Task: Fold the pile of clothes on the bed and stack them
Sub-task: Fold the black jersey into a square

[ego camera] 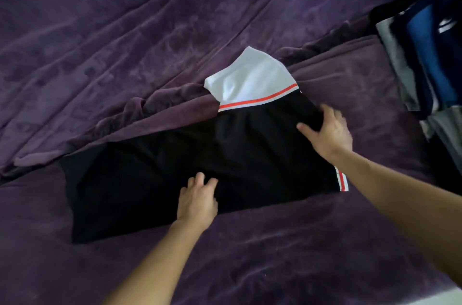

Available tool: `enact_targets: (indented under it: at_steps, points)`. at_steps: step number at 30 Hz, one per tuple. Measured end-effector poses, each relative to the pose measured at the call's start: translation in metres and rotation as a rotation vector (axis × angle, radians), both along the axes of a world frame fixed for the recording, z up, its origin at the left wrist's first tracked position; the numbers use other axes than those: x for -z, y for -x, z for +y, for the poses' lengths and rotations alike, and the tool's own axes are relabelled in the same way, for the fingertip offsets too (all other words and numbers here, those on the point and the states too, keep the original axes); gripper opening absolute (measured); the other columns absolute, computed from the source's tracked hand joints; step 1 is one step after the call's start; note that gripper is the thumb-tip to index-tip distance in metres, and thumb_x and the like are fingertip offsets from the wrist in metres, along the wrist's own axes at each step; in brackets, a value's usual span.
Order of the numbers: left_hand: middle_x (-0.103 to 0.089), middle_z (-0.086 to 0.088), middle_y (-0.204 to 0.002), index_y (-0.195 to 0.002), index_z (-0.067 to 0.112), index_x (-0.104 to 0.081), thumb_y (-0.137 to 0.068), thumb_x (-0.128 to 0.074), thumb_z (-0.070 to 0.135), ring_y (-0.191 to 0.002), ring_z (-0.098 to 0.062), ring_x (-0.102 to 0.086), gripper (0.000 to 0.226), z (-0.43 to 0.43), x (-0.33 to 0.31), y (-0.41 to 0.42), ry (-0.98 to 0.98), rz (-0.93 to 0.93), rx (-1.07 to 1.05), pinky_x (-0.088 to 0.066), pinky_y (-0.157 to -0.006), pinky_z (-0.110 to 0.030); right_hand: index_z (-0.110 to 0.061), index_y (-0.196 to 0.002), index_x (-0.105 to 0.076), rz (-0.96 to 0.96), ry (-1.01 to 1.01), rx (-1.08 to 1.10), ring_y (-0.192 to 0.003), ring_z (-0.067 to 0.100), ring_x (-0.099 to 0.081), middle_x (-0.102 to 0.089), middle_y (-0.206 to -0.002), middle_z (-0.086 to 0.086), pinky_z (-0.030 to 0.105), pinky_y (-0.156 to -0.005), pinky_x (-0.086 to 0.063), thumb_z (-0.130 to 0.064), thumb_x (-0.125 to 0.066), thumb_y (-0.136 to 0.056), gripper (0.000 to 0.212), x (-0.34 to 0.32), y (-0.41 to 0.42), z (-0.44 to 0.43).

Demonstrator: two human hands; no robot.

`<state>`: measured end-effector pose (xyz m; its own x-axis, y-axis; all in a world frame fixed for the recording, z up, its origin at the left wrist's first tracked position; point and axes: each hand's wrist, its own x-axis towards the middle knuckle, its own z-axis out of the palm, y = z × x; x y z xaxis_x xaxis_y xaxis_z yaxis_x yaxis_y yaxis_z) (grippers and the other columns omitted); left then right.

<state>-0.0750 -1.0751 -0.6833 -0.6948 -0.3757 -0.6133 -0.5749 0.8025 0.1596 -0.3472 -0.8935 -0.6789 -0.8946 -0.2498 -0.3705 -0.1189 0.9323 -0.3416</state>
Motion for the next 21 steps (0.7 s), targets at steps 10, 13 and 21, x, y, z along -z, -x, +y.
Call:
enact_targets:
  at_steps: [10,13,21]
  points:
    - [-0.001,-0.01,-0.159,-0.151,0.028,-0.013,-0.091,-0.056,0.04,-0.147,-0.03,-0.003,0.076,0.025,0.006,-0.009,-0.049,-0.141,0.111,-0.025,-0.113,-0.045,-0.016,-0.115,-0.05,0.061,-0.198,-0.107,-0.103,0.036,-0.057,-0.061,-0.113,0.012,0.042,-0.077,-0.046,-0.044,-0.067,-0.083,0.046,-0.002,-0.005,0.033]
    - [-0.008,-0.006,-0.159,-0.148,0.025,-0.026,-0.092,-0.055,0.037,-0.146,-0.025,-0.009,0.064,0.018,0.002,-0.01,-0.103,-0.099,0.061,-0.028,-0.115,-0.042,-0.018,-0.128,-0.048,0.12,0.056,-0.135,-0.117,0.032,-0.051,-0.055,-0.126,0.009,0.045,-0.093,-0.045,-0.048,-0.069,-0.077,0.063,-0.012,0.038,-0.036]
    - [-0.025,0.004,-0.153,-0.14,0.024,-0.042,-0.092,-0.057,0.031,-0.14,-0.014,-0.027,0.05,0.008,0.007,-0.014,-0.122,0.018,-0.107,-0.041,-0.104,-0.032,-0.006,-0.113,-0.06,-0.362,0.228,0.039,-0.099,0.026,-0.063,-0.065,-0.108,0.01,0.031,-0.081,-0.054,-0.018,-0.081,-0.07,0.049,0.004,0.097,-0.157]
